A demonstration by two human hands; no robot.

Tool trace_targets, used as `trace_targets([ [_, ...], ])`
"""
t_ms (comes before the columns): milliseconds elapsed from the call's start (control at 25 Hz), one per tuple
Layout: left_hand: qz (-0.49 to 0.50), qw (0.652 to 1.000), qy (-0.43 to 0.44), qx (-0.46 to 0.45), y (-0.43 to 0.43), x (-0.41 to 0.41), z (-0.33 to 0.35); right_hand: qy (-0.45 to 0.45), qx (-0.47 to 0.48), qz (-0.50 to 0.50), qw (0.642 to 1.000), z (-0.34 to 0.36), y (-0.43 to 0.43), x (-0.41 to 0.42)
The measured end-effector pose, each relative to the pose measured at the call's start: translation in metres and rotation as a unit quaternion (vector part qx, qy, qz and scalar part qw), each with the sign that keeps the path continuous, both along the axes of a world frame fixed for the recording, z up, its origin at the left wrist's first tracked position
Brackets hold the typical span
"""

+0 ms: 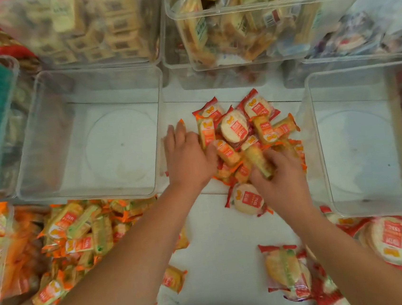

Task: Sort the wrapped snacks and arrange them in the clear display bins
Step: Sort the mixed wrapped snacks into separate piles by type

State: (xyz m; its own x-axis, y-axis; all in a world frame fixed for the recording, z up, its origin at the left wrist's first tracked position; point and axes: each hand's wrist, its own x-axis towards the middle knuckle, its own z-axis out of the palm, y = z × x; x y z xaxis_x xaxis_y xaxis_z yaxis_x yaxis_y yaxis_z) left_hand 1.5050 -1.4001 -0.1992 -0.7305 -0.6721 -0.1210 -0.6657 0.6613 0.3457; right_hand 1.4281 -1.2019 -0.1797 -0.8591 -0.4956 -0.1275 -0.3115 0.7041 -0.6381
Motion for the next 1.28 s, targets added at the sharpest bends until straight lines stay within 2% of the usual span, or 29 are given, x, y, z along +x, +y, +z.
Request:
trace_targets([
  [80,0.037,0.992,-0.110,0.040,-0.013,-0.015,-0.013,-0.055,-0.014,-0.108,0.993,0.003,-0.002,-0.023],
  [120,0.051,0.988,-0.130,0.065,-0.015,-0.015,-0.019,-0.067,-0.014,-0.131,0.989,0.002,-0.005,-0.031],
  [280,0.073,0.987,-0.087,0.115,-0.004,0.001,-0.021,-0.035,-0.021,-0.114,0.993,-0.013,-0.019,-0.045],
  [440,0.062,0.986,-0.081,0.135,0.016,0.027,-0.014,-0.074,0.029,-0.064,0.995,-0.023,-0.025,-0.064],
  [560,0.031,0.988,-0.074,0.135,0.028,0.043,-0.006,-0.066,0.064,-0.018,0.996,-0.023,-0.020,-0.061],
  [680,0.061,0.983,-0.054,0.168,0.026,0.046,0.003,-0.082,0.061,-0.030,0.994,-0.020,-0.019,-0.056],
  [880,0.128,0.959,-0.071,0.244,0.014,0.030,0.006,-0.174,0.047,-0.074,0.981,-0.015,-0.038,-0.076],
  [1080,0.252,0.921,0.028,0.297,0.014,0.028,0.009,-0.204,0.028,-0.081,0.975,-0.022,-0.047,-0.086],
  [1200,0.249,0.906,0.099,0.328,0.019,0.025,0.019,-0.260,0.029,-0.081,0.962,-0.030,-0.055,-0.096],
  [1280,0.224,0.890,0.094,0.385,0.033,0.015,0.024,-0.292,0.075,-0.073,0.951,-0.032,-0.060,-0.101],
])
